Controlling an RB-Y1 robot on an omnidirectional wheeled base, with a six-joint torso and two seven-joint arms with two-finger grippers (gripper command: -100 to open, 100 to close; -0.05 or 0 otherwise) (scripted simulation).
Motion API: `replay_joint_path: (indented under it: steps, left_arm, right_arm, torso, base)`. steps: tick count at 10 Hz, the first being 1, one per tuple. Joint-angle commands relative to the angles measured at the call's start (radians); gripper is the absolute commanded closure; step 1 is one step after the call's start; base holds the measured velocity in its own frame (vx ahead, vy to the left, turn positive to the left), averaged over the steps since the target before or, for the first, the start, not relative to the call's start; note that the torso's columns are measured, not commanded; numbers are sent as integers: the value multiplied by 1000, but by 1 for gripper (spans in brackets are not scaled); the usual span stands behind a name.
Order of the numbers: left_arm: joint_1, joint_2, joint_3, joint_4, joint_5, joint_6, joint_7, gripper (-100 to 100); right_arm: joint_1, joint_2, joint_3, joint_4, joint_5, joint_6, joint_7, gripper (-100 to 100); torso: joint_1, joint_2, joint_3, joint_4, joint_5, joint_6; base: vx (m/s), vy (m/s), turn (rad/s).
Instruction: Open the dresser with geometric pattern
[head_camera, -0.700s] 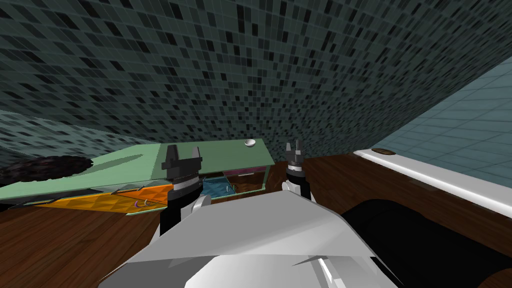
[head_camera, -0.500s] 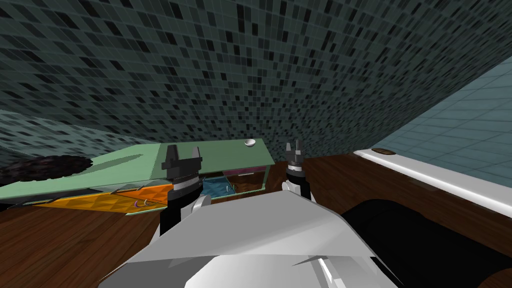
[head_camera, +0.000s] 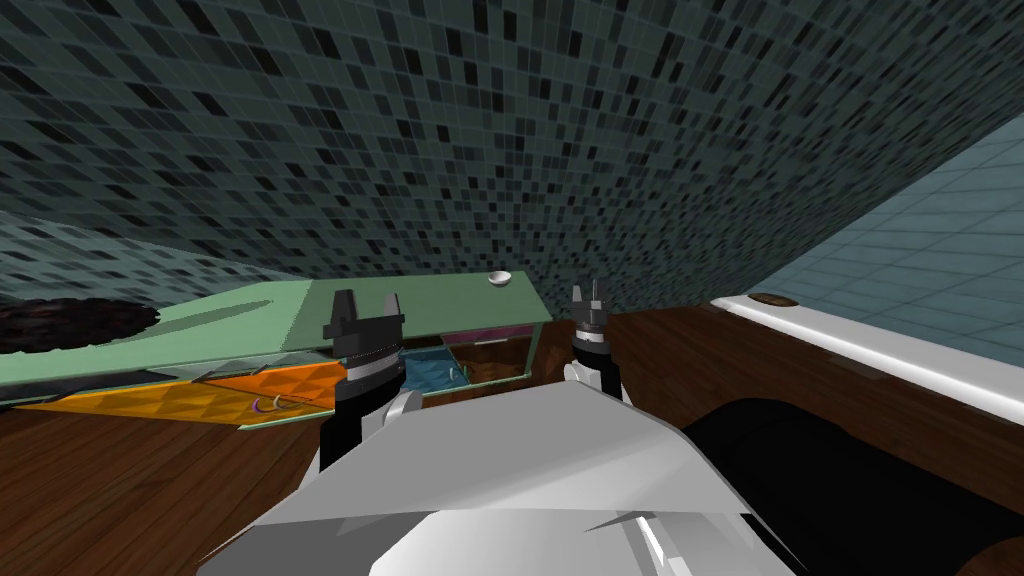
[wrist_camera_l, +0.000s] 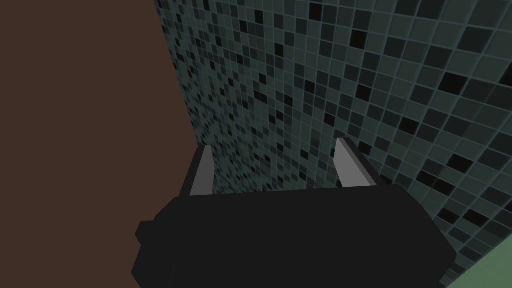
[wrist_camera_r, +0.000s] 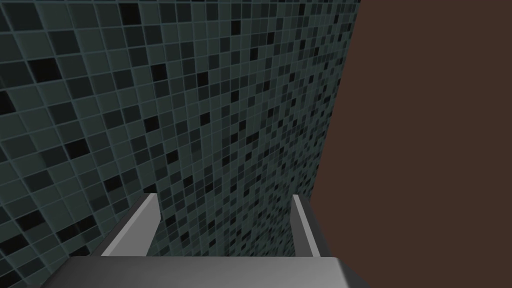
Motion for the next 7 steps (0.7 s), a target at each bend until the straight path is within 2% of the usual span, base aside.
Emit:
replay_joint_path:
  steps: [1,2,3,4,7]
  left_arm:
    - [0,0,0,0,0,0,0,0]
    - [0,0,0,0,0,0,0,0]
    - [-2,29,0,13,-1,-8,0,-100]
    - [-5,49,0,25,-1,-16,0,-100]
    - [-15,105,-2,79,-4,-50,1,-100]
  right_arm:
    - [0,0,0,0,0,0,0,0]
    - [0,0,0,0,0,0,0,0]
    - [0,0,0,0,0,0,0,0]
    - [0,0,0,0,0,0,0,0]
    - [0,0,0,0,0,0,0,0]
  torso:
    - [0,74,-148,74,0,0]
    - [0,148,-295,148,0,0]
    - [0,221,-443,221,0,0]
    - [0,255,-512,254,0,0]
    - [0,268,-537,268,0,0]
  base:
    - [0,0,0]
    - [0,0,0]
    - [6,-4,-1]
    - [2,-9,-2]
    - [2,-15,-3]
